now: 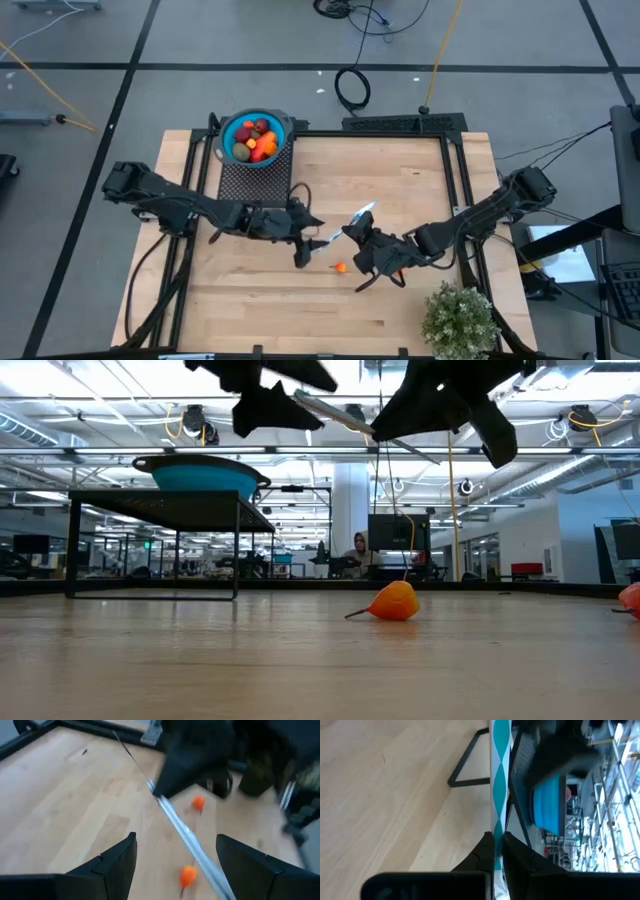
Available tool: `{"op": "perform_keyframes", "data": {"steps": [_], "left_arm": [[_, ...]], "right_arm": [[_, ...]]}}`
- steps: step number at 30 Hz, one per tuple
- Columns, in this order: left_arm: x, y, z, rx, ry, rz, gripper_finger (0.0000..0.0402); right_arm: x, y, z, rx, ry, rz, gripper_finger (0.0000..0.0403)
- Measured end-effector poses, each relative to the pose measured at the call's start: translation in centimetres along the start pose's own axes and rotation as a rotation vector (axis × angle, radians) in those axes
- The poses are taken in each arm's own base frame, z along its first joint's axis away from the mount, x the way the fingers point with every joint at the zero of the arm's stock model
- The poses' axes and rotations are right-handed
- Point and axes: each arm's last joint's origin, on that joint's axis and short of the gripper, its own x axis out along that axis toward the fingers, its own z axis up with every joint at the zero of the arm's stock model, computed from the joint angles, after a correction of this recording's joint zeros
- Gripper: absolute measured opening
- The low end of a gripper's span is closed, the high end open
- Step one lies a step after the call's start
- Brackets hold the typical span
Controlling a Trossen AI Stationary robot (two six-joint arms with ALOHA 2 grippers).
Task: Pick & Place Fruit
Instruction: Put the blue knife on the shelf
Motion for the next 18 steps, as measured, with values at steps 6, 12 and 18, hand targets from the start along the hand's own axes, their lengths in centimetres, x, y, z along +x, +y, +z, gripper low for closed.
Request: {"op": "perform_keyframes", "data": {"steps": [6,12,18], "left_arm": [[-0.4,-2.1,-0.5,0.206,-0.031,0.076,0.0246],[-0.1,-3.7,0.2,0.326,-0.058,0.122,0.0235],[0.7,-3.5,0.3,0.395,0.018,0.195,0.0235]], "right_arm": [[0.7,-0.4,-0.6,0.058,0.031,-0.002,0.0009],[1.0,-0.6,-0.9,0.115,0.041,-0.006,0.0009],[1.0,-0.3,-1.2,0.149,0.067,0.021,0.001]]}}
